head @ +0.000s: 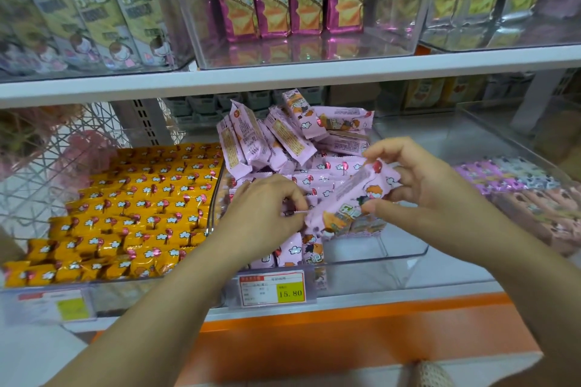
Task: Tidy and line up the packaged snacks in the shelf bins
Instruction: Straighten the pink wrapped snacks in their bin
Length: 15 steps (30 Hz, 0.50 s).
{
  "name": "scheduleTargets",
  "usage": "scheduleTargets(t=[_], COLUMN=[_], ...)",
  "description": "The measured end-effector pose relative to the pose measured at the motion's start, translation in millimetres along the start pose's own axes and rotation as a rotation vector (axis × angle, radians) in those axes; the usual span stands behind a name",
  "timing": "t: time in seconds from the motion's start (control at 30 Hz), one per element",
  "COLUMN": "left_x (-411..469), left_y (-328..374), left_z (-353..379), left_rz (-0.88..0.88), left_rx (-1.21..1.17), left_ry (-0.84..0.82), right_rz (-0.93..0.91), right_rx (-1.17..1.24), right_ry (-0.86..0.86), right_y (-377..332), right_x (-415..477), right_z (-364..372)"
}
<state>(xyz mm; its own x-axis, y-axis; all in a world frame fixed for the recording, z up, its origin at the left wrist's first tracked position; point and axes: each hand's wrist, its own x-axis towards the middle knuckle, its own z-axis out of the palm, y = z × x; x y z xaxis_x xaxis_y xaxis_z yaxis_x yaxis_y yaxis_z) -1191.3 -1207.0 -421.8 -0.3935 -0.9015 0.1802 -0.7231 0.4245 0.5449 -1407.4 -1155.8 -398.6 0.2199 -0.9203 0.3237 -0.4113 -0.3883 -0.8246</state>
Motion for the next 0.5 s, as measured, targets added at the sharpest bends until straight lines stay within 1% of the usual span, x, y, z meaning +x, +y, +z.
scheduleTargets(t=[0.2,0.37,0.5], left_x=[0.1,-0.6,-2.1], left_y=[-1.1,-2.7,-6.1], left_z=[-1.3,-1.0,-2.0], left_rz=[0.014,0.035,0.068], left_rx=[-0.017,-0.006,-0.04], left_ry=[-0.006,-0.023,-0.044], right_rz=[0.013,0.031,0.04], right_rx=[0.048,-0.102,-0.204], right_ry=[-0.046,-0.142,-0.204], right_y=[-1.7,15.2,20.2], right_x=[1.5,1.0,0.3], right_z=[12.6,44.2,52.5])
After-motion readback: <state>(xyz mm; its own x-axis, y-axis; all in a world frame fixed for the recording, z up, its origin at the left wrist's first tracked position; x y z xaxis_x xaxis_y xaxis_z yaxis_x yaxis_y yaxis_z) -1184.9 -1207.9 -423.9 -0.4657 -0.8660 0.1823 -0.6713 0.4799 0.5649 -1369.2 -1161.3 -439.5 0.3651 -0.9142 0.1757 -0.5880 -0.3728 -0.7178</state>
